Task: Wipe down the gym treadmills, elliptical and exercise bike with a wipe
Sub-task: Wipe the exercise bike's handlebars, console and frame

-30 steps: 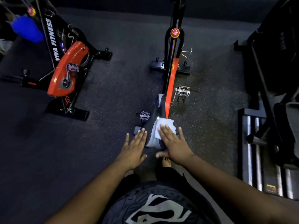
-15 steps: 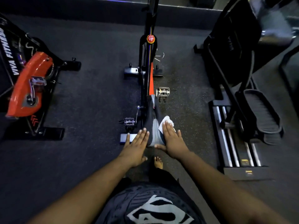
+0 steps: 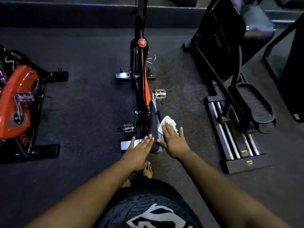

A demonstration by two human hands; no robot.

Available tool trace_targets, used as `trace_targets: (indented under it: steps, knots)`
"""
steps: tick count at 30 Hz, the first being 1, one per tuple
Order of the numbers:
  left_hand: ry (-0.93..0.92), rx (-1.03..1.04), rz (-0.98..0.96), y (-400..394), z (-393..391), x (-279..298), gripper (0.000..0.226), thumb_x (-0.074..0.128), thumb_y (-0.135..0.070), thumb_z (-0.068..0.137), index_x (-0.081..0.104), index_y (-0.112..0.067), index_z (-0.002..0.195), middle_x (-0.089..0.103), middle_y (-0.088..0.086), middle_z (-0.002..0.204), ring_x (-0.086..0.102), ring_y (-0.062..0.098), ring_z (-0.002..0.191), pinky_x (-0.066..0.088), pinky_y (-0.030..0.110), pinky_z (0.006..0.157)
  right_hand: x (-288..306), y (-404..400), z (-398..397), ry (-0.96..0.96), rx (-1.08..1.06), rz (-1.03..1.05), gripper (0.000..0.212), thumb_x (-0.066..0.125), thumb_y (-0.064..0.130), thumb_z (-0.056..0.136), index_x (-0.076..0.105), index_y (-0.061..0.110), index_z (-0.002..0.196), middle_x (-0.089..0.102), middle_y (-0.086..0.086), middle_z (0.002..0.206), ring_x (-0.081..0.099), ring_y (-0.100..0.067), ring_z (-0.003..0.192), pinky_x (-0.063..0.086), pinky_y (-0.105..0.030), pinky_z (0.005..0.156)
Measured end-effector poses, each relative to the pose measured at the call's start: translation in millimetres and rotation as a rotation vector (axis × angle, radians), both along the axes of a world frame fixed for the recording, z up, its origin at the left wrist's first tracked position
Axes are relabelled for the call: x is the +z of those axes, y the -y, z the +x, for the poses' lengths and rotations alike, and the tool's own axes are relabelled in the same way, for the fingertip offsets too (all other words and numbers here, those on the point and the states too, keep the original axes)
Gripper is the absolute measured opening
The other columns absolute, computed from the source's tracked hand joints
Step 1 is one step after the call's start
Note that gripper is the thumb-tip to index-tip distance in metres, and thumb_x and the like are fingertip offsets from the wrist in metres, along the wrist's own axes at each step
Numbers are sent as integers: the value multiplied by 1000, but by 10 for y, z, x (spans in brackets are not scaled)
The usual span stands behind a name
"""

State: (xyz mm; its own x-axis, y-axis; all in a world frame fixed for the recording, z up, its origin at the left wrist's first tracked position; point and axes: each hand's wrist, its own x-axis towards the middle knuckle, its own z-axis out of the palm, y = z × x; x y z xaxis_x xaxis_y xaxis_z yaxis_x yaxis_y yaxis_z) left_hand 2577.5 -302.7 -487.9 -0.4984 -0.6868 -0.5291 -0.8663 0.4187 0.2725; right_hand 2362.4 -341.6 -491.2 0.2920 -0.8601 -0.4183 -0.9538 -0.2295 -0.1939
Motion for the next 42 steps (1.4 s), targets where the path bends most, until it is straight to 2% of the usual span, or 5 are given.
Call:
trace_targets:
  steps: [6, 17, 24, 32, 42]
  knots:
    - [85, -36, -62, 15, 50, -22, 102, 53, -50, 99, -21, -18, 159, -27, -3, 166, -16, 15, 156, -16, 57, 119, -246, -425, -70, 82, 164, -145, 73, 31, 57, 102, 25, 14, 160, 17, -4, 167, 5, -20, 156, 23, -63, 118]
    - [21, -115, -131, 51, 239, -246, 106, 60, -60, 88, 1, -15, 164, 0, 4, 171, 1, 20, 155, 12, 70, 118, -165, 894, 378, 118, 156, -48, 68, 34, 41, 108, 4, 13, 163, -11, -3, 169, -13, -26, 156, 4, -50, 126]
    - [-85, -134, -22, 161, 317, -175, 93, 47, -56, 100, -18, -27, 160, -32, -12, 161, -27, 9, 148, -21, 49, 116, -317, -52, 152, 100, 186, -257, 59, 30, 40, 102, 43, 12, 153, 35, -7, 162, 36, -25, 148, 33, -58, 117]
    - [-346, -67, 123, 329, 576, -51, 80, 56, -47, 101, 13, -24, 164, 4, -7, 171, 12, 11, 156, 14, 33, 124, -147, -610, 547, 42, 41, -367, 58, 86, 33, 77, 70, 12, 128, 64, -7, 137, 61, -26, 127, 50, -41, 103]
    - [-664, 244, 380, 526, 1271, 202, 76, 69, -34, 97, 29, -20, 159, 39, -6, 154, 38, 13, 142, 33, 23, 115, 590, -588, 1845, 775, -853, -273, 12, 61, 22, 101, 72, 21, 104, 75, 9, 97, 68, -3, 91, 53, -19, 81]
